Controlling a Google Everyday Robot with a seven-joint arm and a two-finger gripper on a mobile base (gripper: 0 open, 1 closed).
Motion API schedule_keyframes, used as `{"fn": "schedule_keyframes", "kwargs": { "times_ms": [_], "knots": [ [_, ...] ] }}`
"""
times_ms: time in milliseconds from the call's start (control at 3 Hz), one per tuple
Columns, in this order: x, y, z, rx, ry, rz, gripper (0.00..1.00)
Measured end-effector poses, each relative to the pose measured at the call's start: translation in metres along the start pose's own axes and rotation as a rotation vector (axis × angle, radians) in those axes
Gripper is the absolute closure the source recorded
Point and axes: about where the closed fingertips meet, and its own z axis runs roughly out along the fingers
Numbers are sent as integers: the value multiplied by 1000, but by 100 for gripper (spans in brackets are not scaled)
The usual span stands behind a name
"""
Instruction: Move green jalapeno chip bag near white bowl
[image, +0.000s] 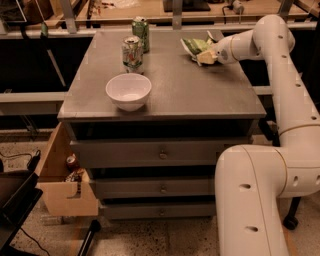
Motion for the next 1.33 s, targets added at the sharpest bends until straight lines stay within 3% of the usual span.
{"fn": "schedule_keyframes", "kwargs": {
  "times_ms": [667,1000,1333],
  "knots": [
    [-1,0,0,0,0,0,14],
    [1,2,4,-5,3,1,16],
    [-15,-3,-12,45,41,-29,41]
  ]
}}
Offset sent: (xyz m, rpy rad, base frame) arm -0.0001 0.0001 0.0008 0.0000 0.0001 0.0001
